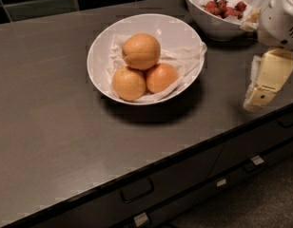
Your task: Pick orange from white bowl
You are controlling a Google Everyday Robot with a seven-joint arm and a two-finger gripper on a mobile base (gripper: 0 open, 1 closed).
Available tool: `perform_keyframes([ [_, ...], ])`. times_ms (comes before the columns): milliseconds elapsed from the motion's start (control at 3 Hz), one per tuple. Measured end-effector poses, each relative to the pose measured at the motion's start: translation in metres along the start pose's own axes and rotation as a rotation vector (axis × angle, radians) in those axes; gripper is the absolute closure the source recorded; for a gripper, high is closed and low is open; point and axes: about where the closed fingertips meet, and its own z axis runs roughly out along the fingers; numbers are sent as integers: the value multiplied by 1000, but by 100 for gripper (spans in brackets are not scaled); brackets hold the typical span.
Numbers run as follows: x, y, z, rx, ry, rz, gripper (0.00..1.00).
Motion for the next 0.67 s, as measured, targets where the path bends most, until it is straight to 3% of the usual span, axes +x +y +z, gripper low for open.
perform_keyframes([
  [667,-57,-48,5,24,-29,-128,0],
])
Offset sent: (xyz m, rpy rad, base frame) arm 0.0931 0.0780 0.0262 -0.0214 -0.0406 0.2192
